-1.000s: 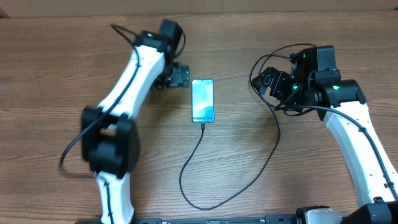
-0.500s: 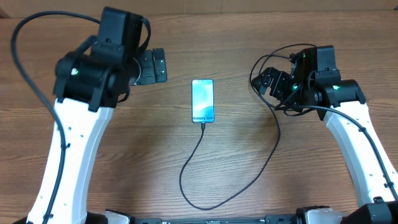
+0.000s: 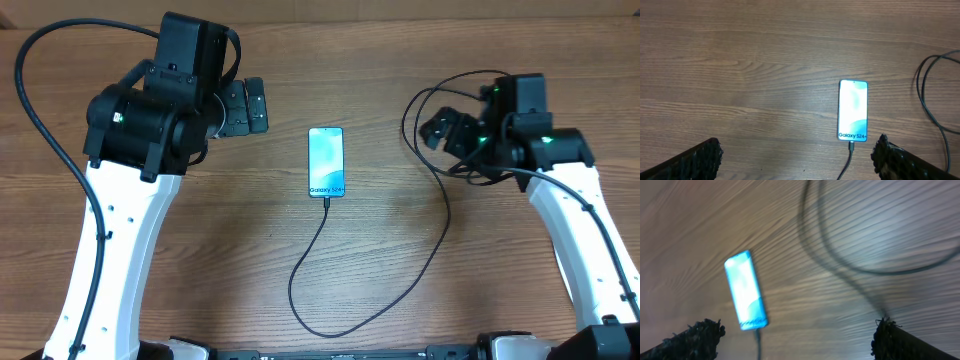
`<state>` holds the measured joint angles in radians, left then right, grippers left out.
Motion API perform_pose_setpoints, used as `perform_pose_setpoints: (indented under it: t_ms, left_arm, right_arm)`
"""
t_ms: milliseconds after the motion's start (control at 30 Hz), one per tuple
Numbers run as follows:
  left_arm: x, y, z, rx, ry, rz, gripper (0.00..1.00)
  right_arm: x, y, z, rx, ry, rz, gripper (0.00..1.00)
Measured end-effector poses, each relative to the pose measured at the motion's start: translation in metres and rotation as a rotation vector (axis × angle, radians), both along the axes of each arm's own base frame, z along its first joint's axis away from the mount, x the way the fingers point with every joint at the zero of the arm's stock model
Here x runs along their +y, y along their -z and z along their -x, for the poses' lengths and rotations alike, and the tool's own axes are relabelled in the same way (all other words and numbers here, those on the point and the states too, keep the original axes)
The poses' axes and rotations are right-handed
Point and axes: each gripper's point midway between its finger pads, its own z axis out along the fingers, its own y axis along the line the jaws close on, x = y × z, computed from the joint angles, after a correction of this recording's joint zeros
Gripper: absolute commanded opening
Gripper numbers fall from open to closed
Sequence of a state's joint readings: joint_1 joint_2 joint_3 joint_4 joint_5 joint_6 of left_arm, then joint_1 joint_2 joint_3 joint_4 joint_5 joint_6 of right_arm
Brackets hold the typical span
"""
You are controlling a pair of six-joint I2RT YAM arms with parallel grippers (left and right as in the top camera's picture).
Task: Plug charger to phone and switch on socket
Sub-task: 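Raise the left gripper up and away from the phone, then move the right gripper over the white power strip's switch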
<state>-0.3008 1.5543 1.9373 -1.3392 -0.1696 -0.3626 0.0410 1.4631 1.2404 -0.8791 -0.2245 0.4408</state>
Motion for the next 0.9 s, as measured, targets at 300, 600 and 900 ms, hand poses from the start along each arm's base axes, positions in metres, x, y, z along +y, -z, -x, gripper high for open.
perform_pose_setpoints:
  t_ms: [300, 600, 900]
  left_arm:
    - [0.000, 0.000, 0.000, 0.000, 0.000, 0.000, 1.00]
    - [0.000, 0.000, 0.000, 0.000, 0.000, 0.000, 1.00]
    - [0.000, 0.000, 0.000, 0.000, 0.000, 0.000, 1.00]
  right_arm:
    - [-0.109, -0.006, -0.008, -0.027, 0.301, 0.089, 1.00]
    - [-0.201, -0.009, -0.004, -0.078, 0.495, 0.157, 1.00]
    - [-0.216, 0.044, -0.029, -0.026, 0.414, 0.158, 1.00]
